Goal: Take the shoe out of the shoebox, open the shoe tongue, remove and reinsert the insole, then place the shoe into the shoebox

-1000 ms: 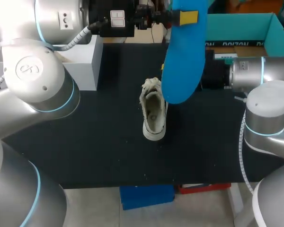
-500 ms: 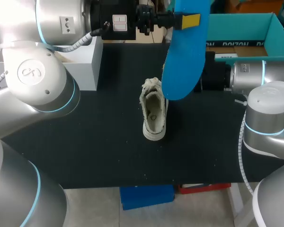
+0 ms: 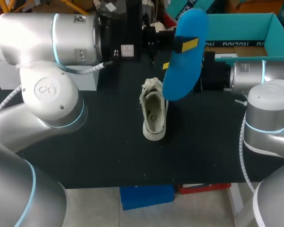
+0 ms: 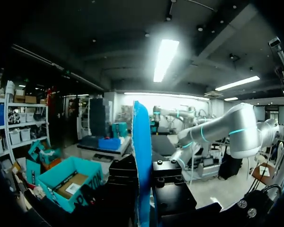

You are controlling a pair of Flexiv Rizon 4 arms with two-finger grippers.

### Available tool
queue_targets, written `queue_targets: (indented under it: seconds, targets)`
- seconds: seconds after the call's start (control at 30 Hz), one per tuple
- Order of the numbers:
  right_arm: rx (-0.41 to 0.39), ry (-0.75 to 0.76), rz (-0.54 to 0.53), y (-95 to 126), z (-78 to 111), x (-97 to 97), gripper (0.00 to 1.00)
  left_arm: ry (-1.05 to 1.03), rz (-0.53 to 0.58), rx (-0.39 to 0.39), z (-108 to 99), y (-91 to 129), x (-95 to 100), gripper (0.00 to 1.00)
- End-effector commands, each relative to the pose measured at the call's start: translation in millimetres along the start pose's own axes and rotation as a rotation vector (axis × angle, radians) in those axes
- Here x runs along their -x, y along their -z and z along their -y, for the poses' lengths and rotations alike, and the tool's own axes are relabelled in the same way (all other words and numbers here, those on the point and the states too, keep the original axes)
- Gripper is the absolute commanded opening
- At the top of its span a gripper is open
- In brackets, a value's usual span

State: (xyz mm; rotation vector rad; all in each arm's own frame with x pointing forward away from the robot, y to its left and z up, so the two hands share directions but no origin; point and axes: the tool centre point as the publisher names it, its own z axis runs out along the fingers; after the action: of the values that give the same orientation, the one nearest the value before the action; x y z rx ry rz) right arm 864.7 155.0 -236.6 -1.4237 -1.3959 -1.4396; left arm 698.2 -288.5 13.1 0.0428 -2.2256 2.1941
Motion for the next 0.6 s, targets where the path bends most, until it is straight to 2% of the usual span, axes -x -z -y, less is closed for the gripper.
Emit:
queue_targets:
  seconds: [0.03,0.57,0.6]
  targets:
    - [0.003,-0.001,0.001,-1.7,0.4,0.2,1.00,-0.005,0.003,-0.054,-11.3,1.0,-2.4,0.00]
    - [0.003,-0.001,0.001,-1.7,0.4,0.2,1.00,-0.005,0.003,-0.054,-11.3,1.0,-2.4,0.00]
    - [0.003,-0.001,0.001,-1.7,0.4,0.2,1.00,-0.042,0.007,-0.059,-16.7,2.1,-8.3,0.00]
